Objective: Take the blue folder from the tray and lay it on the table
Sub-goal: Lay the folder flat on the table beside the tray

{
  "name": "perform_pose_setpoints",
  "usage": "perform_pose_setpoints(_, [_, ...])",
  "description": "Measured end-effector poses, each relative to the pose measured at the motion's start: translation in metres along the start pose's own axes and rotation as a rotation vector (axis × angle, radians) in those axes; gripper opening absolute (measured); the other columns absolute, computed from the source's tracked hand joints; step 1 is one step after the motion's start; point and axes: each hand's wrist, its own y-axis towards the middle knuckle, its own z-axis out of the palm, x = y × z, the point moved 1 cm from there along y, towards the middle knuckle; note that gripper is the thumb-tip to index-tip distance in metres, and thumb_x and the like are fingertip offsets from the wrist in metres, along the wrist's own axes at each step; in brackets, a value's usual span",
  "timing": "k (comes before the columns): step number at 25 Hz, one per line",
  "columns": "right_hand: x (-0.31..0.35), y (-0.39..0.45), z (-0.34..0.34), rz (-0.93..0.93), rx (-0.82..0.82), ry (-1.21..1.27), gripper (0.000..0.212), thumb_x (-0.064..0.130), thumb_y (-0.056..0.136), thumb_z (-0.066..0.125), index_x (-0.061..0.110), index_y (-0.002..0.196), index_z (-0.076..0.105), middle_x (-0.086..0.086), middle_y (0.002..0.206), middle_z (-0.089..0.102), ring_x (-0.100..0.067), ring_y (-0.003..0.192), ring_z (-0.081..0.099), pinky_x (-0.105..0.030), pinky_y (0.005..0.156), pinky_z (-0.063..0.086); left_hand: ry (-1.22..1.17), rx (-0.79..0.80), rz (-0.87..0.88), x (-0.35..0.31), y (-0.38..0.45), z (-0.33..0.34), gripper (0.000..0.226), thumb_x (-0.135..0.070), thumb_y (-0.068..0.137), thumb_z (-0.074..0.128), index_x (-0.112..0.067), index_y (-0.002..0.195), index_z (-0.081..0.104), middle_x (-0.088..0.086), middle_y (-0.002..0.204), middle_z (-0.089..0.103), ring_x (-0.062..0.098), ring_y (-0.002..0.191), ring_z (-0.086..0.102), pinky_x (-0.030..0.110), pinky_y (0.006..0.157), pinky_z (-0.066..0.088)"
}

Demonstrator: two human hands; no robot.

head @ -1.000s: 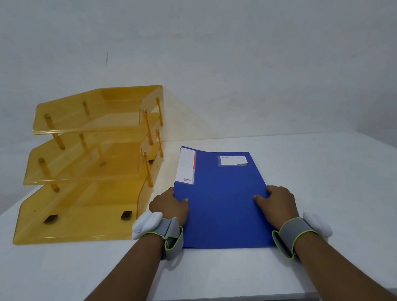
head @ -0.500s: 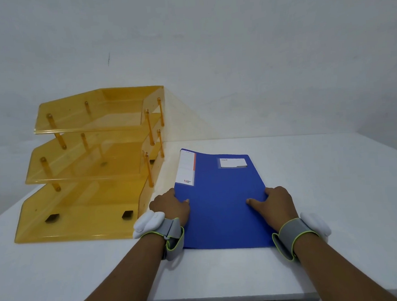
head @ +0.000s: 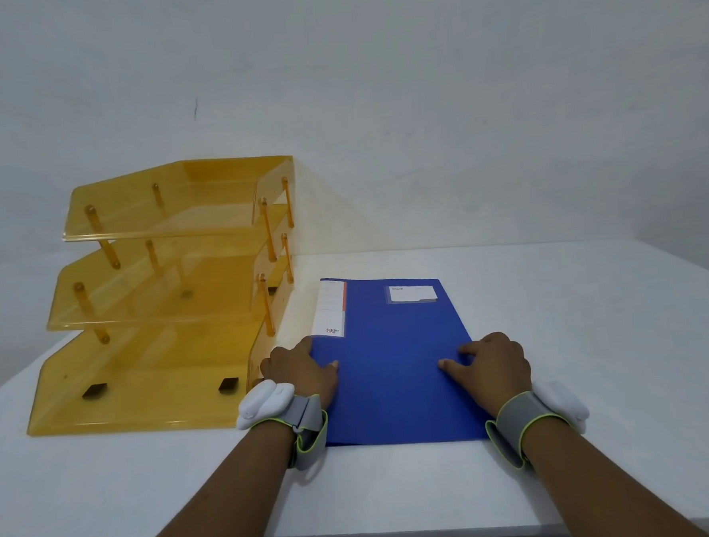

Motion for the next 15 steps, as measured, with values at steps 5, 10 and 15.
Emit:
perform_pose_setpoints(5, [0.001,-0.003,-0.003,-0.023,0.029,-0.089,0.047,0.055,0.084,0.054,0.025,0.118,0.065,-0.005,0.123,0.058,-0.026,0.116,0.051,-0.036,0.093,0.044,0.065,0.043,0.016,-0.002,-0.002,-0.004,0.052,-0.048,0.086,0.051,-0.031,0.135,0.048,0.011,0.132,0.054,0.031,0.122,0.047,0.037,0.101,0.04])
perform_pose_setpoints(10, [0.006,-0.005,-0.011,-0.013,0.09,-0.157,0.044,0.052,0.089,0.046,0.021,0.114,0.066,-0.005,0.123,0.059,-0.027,0.116,0.051,-0.039,0.096,0.039,-0.019,0.046,0.043,-0.006,-0.009,-0.012,0.052,-0.047,0.085,0.053,-0.023,0.131,0.053,0.011,0.131,0.054,0.031,0.122,0.047,0.036,0.097,0.043])
perform_pose_setpoints(15, [0.019,-0.013,-0.021,-0.078,0.06,-0.096,0.05,0.05,0.09,0.047,0.017,0.126,0.058,-0.006,0.136,0.052,-0.026,0.128,0.046,-0.039,0.103,0.037,-0.161,0.052,0.174,-0.021,-0.021,-0.022,0.061,-0.044,0.086,0.055,-0.019,0.14,0.043,0.008,0.144,0.044,0.024,0.134,0.04,0.034,0.109,0.035])
